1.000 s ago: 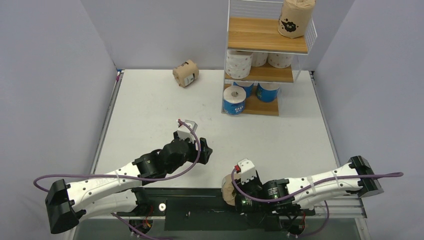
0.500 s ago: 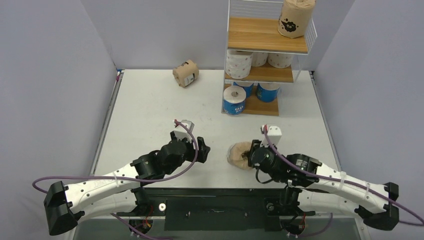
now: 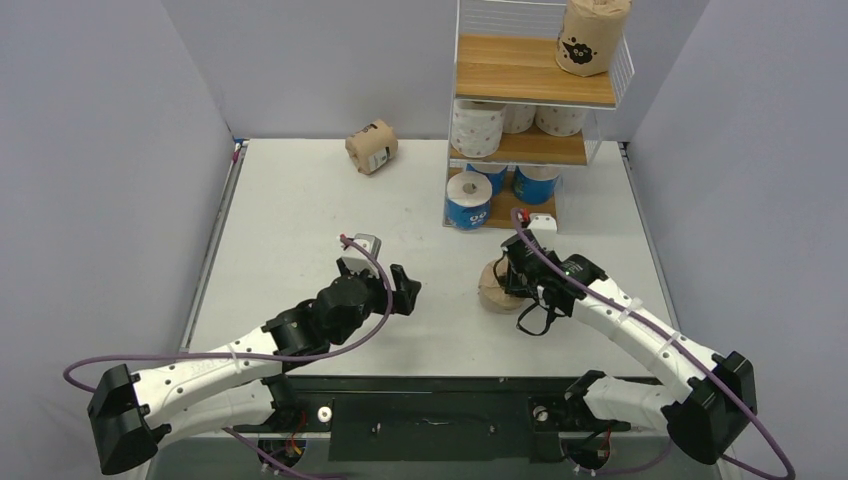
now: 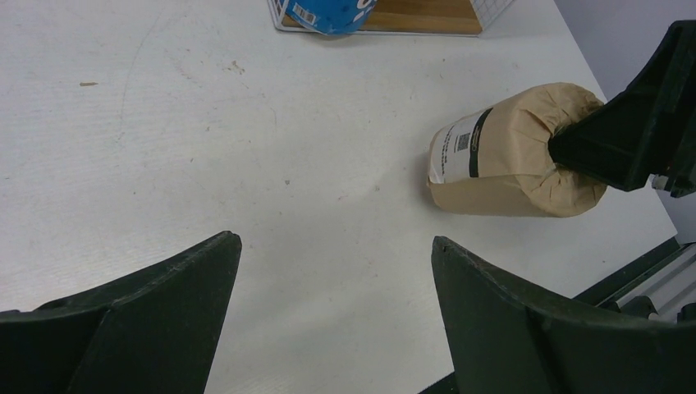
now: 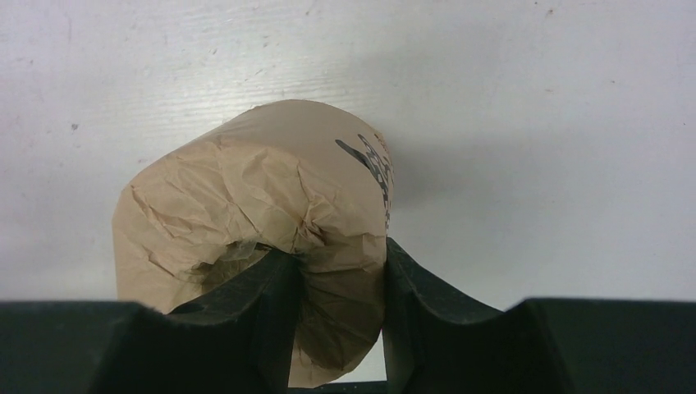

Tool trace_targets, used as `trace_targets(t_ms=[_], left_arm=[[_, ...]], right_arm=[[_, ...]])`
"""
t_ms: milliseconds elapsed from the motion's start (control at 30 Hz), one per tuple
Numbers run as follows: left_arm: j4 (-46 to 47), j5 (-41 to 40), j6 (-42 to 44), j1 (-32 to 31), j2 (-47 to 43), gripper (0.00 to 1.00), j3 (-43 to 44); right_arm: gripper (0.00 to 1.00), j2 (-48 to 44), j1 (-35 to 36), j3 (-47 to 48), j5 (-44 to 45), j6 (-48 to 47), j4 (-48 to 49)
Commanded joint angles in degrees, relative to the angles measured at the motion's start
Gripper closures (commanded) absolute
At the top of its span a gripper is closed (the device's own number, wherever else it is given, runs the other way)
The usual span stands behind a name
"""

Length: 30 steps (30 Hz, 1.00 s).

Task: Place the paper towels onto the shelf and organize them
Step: Place the paper towel at the center of the board.

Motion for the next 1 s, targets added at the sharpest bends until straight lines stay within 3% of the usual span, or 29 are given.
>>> trace_targets(t_ms=[0,367,533,667,767,967], left_arm=[[6.8,1.6,-1.1,0.5,1.8,0.15,-1.0],[9.4,3.4,-1.7,0.8,5.1,0.15,-1.6],[9.6,3.4,-1.6,1.2,5.2,0.15,-1.7],[9.7,3.4,-1.1,1.3,5.7,0.14,-1.6],[10.3,4.0,-1.5,1.4,6.6,0.15,-1.5],[11.7,5.0,-2.3,1.3,8.1,0.14,-1.3]], right_arm=[[0.67,1.5,-4.9,1.2,-3.8,-2.8,4.9],[0.6,5.0,-9.3,1.4,-6.4,-3.2,6.2],[0.29,2.0,-10.2,1.1,-6.7,-1.7,6.5],[0.17,-2.3,-10.3,1.0,-8.3,1.7,8.2],[0.15,-5.3,-11.1,0.1,-6.8,4.5,9.1],[0.18,-9.3,-18.8,-6.2,-13.1,8.7,11.1]])
